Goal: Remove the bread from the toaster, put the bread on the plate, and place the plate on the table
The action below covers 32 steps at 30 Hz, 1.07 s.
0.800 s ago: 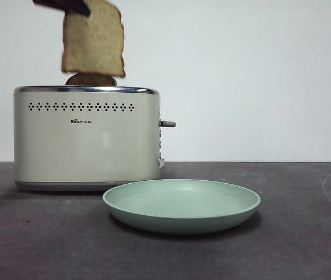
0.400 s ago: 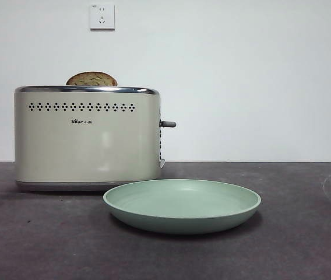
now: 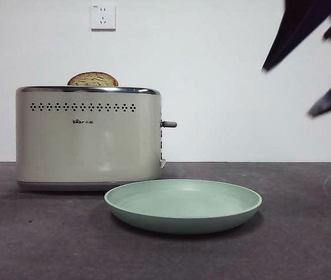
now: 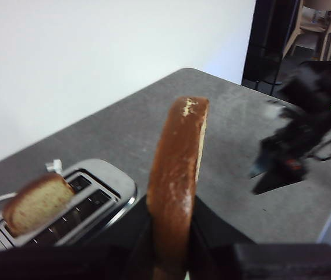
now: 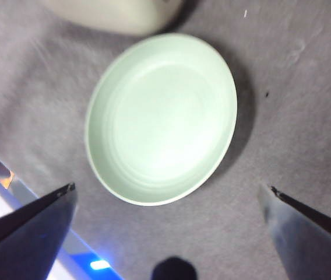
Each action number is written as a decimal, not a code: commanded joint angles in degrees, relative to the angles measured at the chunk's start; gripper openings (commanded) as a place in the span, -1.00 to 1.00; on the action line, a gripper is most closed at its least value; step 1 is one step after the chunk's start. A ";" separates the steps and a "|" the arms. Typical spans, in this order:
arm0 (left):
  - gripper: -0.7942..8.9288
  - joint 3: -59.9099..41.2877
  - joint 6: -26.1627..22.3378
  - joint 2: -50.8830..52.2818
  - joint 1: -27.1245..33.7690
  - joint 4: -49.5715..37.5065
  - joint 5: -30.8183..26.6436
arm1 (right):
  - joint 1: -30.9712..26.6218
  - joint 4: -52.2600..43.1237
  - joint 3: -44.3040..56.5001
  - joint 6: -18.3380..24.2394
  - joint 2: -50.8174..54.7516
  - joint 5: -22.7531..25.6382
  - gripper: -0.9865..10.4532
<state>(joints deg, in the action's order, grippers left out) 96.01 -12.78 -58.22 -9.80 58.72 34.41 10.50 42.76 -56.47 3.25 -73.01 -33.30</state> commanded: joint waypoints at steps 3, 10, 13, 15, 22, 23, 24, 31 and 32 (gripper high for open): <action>-0.85 -0.07 1.20 2.23 -0.46 4.90 -0.15 | 2.95 -2.84 -0.13 -0.42 -6.78 2.95 0.09; -0.85 -4.98 1.20 7.19 -0.70 8.39 -3.39 | 6.03 -7.26 -0.13 -1.88 -13.22 5.14 0.09; -0.85 -9.92 1.31 10.19 -0.66 8.50 -4.66 | 7.06 -8.17 -0.13 -1.97 -14.93 8.22 0.09; -0.85 -13.29 2.32 12.02 -0.66 8.22 -4.76 | 7.65 -8.50 -0.13 -1.99 -15.98 8.41 0.08; -0.85 -24.41 4.52 18.10 -0.63 6.29 -5.77 | 9.38 -11.80 -0.13 -3.93 -19.06 8.41 0.04; -0.85 -25.66 5.14 18.71 -0.63 6.12 -5.77 | 9.57 -12.20 -0.13 -4.09 -19.45 8.57 0.04; -0.85 -27.02 5.66 19.34 -0.66 6.03 -5.77 | 9.79 -12.55 -0.13 -4.42 -19.91 8.85 0.04; -0.85 -30.95 6.82 21.42 -0.66 6.03 -5.70 | 10.34 -14.51 -0.13 -5.35 -22.91 11.21 -0.32; -0.85 -30.95 6.86 21.42 -0.66 6.03 -5.66 | 10.34 -14.97 -0.13 -5.33 -23.10 11.19 -0.48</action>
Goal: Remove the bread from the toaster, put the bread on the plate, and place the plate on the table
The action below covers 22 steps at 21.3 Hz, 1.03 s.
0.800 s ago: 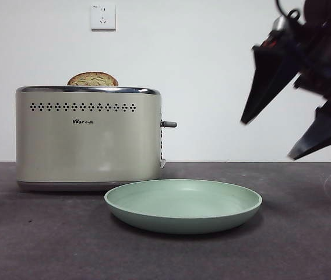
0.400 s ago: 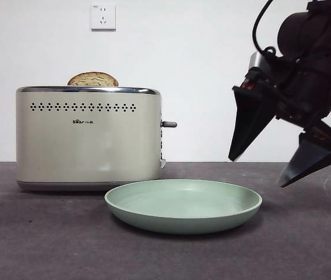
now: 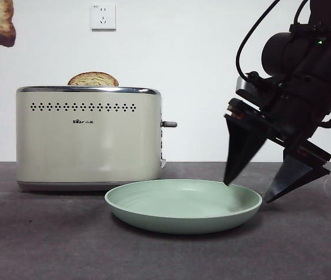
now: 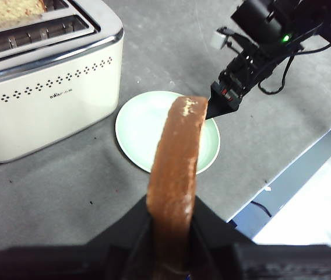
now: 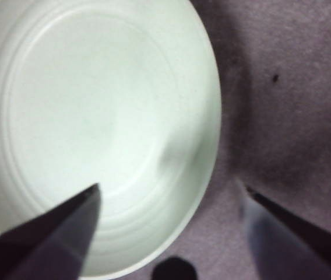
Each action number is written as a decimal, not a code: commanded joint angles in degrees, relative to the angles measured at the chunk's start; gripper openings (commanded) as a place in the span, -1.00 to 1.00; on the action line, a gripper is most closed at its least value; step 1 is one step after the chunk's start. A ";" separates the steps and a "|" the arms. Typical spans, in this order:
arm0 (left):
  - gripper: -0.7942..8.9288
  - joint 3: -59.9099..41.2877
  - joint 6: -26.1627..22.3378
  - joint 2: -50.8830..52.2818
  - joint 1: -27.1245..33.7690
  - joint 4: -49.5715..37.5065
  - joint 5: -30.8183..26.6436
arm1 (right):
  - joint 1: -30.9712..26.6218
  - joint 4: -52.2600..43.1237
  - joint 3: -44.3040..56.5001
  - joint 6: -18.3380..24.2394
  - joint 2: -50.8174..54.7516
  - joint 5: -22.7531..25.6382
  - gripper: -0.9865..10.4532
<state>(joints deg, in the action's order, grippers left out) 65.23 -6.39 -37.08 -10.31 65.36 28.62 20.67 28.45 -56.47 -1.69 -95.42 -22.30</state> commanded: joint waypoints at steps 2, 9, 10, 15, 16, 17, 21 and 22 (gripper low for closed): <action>-0.85 -0.17 0.66 0.28 -0.15 -0.66 0.15 | 0.17 -1.68 -0.13 -1.53 -1.73 0.15 -0.52; -0.85 -0.17 0.87 0.26 -0.15 -0.59 0.15 | 0.46 -4.04 -0.13 -1.88 -5.40 0.13 -0.86; -0.85 -0.17 0.87 0.28 -0.15 -0.66 0.17 | 0.46 -4.20 -0.13 -1.88 -4.87 0.13 -0.86; -0.85 -0.17 1.95 0.26 -0.15 -1.51 0.90 | 0.50 -3.52 -0.13 -2.03 0.24 -0.02 -0.86; -0.85 -0.17 2.01 0.26 -0.15 -1.77 2.32 | 0.74 -3.02 -0.13 -2.62 2.14 -0.02 -0.86; -0.85 -0.15 2.54 0.24 -0.15 -2.40 4.31 | 1.11 -2.25 -0.13 -3.13 4.48 -0.04 -0.86; -0.85 -0.15 7.17 -1.70 -0.22 -7.69 13.35 | 3.96 -0.17 -0.13 -5.22 14.12 0.00 -0.86; -0.85 -0.15 8.24 -2.91 -0.22 -9.07 15.23 | 5.22 0.11 -0.13 -5.75 15.89 0.02 -0.86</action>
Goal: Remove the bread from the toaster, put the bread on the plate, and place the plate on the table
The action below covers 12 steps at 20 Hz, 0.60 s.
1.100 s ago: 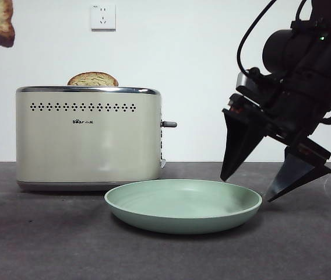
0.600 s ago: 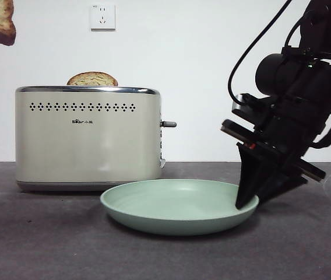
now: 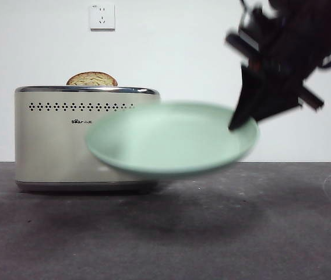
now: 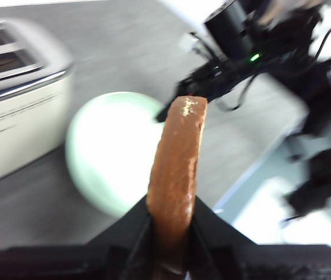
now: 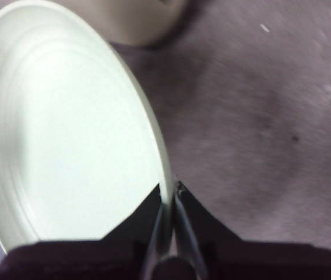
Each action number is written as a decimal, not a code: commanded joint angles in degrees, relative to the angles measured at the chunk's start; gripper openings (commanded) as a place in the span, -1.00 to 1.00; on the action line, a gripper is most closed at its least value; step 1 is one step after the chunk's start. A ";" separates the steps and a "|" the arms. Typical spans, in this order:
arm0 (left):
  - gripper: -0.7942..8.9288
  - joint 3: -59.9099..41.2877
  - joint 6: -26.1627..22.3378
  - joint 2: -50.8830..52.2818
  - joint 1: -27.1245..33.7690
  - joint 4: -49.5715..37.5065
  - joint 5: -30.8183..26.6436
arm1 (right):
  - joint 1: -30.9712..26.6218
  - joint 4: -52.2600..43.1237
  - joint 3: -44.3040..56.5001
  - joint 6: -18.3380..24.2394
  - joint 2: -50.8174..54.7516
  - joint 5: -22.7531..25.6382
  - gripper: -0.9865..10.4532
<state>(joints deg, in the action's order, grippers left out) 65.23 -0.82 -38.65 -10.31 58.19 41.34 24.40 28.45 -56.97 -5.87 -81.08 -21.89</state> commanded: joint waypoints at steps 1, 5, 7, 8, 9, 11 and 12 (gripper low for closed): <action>-0.85 -0.15 3.02 -2.80 -0.24 -3.04 3.98 | 2.82 0.28 0.37 -2.23 2.99 -0.31 -0.86; -0.85 -0.15 3.28 -10.56 -1.46 -6.03 7.52 | 8.11 0.26 0.37 -4.74 4.70 -0.20 -0.86; -0.85 -0.17 3.26 -14.69 -3.26 -6.99 7.45 | 9.70 -0.20 0.37 -5.25 4.70 0.26 -0.86; -0.85 -0.17 3.10 -16.85 -4.33 -7.17 7.13 | 10.60 -0.85 0.37 -5.84 4.70 1.46 -0.86; -0.85 -0.17 2.43 -19.39 -5.62 -7.21 6.69 | 11.19 -1.44 0.37 -6.47 4.70 2.08 -0.86; -0.85 -0.17 1.88 -23.89 -8.07 -8.00 4.74 | 11.39 -1.60 0.35 -7.23 4.70 2.47 -0.86; -0.85 -0.17 1.90 -25.70 -9.22 -8.87 3.50 | 11.41 -1.60 0.35 -7.23 4.70 2.47 -0.86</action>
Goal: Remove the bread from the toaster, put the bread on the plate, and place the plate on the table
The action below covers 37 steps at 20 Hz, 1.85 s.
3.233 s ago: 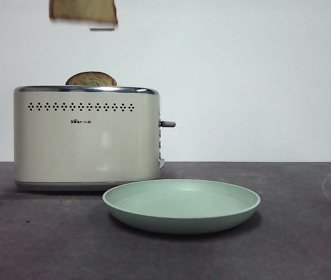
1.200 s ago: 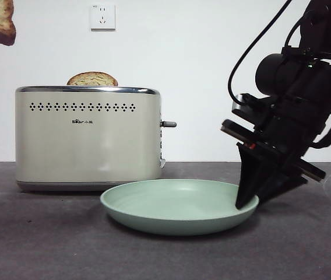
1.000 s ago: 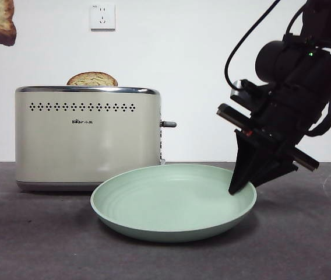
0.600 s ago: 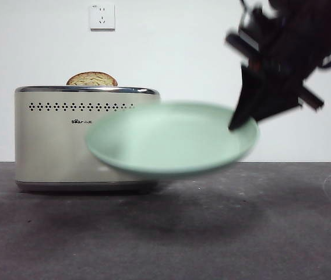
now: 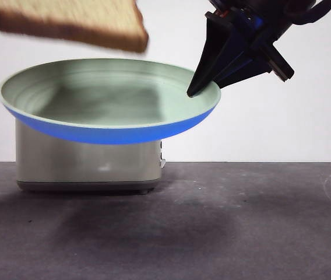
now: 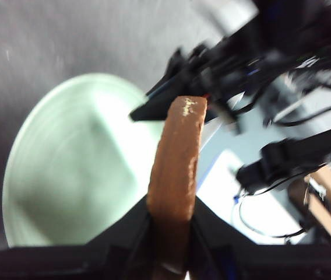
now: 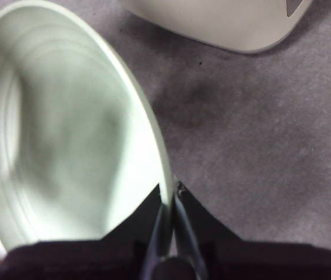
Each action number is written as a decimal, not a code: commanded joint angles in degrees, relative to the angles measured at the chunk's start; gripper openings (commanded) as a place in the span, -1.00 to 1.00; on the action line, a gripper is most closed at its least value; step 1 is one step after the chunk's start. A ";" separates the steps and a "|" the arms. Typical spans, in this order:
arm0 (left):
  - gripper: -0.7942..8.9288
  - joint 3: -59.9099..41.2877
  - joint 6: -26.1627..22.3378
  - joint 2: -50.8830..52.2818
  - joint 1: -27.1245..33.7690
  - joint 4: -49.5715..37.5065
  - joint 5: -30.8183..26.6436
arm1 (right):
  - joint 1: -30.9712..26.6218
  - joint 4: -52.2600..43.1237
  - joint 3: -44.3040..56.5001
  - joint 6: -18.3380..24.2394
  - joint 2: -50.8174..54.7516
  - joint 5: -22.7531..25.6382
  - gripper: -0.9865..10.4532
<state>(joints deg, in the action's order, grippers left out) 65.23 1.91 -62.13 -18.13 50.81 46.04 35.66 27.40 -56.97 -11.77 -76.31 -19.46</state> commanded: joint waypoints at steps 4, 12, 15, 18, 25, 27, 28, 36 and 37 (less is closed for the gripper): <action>-0.85 -0.17 -0.83 -9.29 -6.40 -4.42 -6.40 | 0.13 -0.57 0.35 -1.90 -0.07 0.11 -0.86; -0.34 -0.17 2.38 -17.22 -11.85 -8.61 -23.67 | 0.90 0.85 0.35 -1.90 -0.07 -0.04 -0.86; 0.28 -0.15 2.62 -17.18 -12.33 -8.70 -23.91 | 0.90 1.66 0.35 -1.88 -0.07 -0.04 -0.86; 0.28 -0.15 2.58 -17.18 -13.40 -8.72 -23.96 | 0.87 2.89 0.35 -1.88 -0.07 0.00 -0.86; 0.28 1.77 0.11 -14.53 -13.42 -3.48 -27.10 | 0.85 5.07 0.35 -1.88 -0.07 0.07 -0.86; 0.28 5.01 -1.62 -13.70 -13.44 -0.13 -30.03 | 0.83 5.38 0.35 -1.90 -0.07 0.04 -0.86; 0.27 6.21 -2.16 -13.53 -13.44 1.05 -31.02 | 0.83 5.55 0.35 -1.90 -0.07 0.04 -0.86; 0.25 15.37 -3.41 -13.03 -13.31 6.12 -37.29 | -0.13 5.92 0.35 -1.90 -0.07 0.13 -0.86; 0.25 16.33 -3.17 -12.90 -13.27 6.32 -37.29 | -0.66 5.95 0.35 -1.90 0.00 0.11 -0.86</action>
<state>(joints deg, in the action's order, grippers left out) 81.06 -0.62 -75.44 -31.59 56.95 9.04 35.46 33.91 -56.84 -13.72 -76.44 -18.92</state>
